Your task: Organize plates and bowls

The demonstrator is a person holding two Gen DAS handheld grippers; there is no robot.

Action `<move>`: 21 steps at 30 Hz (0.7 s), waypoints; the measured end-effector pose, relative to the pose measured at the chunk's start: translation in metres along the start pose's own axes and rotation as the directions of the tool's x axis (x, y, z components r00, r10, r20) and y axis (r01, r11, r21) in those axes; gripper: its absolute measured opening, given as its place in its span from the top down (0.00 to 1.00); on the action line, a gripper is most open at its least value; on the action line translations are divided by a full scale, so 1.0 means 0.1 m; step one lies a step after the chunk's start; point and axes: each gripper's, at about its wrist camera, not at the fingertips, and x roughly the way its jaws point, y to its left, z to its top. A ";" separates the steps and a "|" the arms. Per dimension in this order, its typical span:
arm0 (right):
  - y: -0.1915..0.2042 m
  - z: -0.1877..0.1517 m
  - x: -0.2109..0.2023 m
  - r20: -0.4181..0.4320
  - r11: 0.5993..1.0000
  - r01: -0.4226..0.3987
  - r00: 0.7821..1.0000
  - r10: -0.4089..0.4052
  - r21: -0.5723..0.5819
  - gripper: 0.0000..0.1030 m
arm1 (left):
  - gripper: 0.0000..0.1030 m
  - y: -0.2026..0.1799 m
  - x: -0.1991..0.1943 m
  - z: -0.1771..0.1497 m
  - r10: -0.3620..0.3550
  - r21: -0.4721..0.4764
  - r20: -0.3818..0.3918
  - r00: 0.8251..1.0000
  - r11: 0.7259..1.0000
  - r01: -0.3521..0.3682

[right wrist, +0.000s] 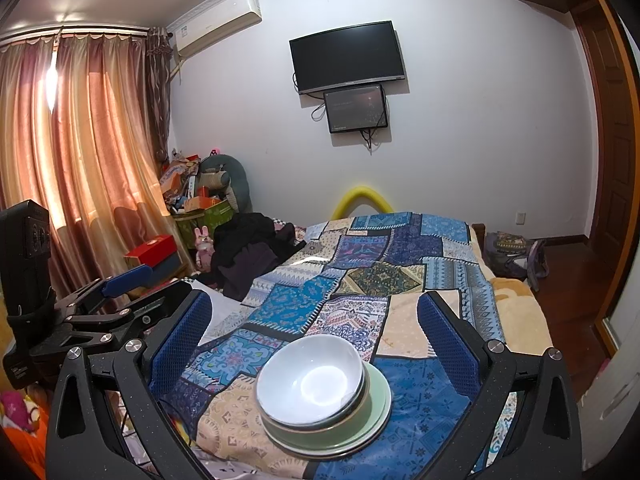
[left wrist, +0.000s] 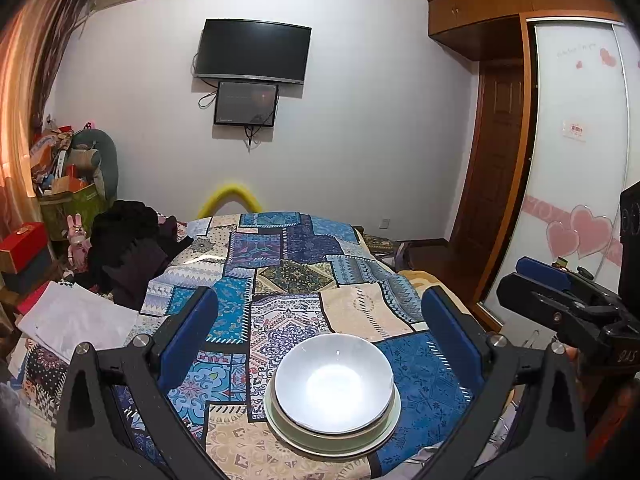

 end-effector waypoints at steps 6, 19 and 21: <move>0.00 0.00 -0.01 0.001 1.000 0.000 1.000 0.000 0.002 0.01 | 0.00 -0.01 0.00 0.00 -0.005 0.007 0.003 1.000 1.000 0.005; -0.01 -0.01 0.00 -0.003 1.000 0.002 1.000 -0.002 0.001 0.01 | 0.00 -0.03 0.03 0.01 -0.016 0.017 0.000 1.000 1.000 0.016; -0.02 -0.01 0.01 -0.005 1.000 0.002 1.000 -0.002 0.002 0.01 | 0.00 -0.03 0.04 0.01 -0.018 0.014 -0.001 1.000 1.000 0.018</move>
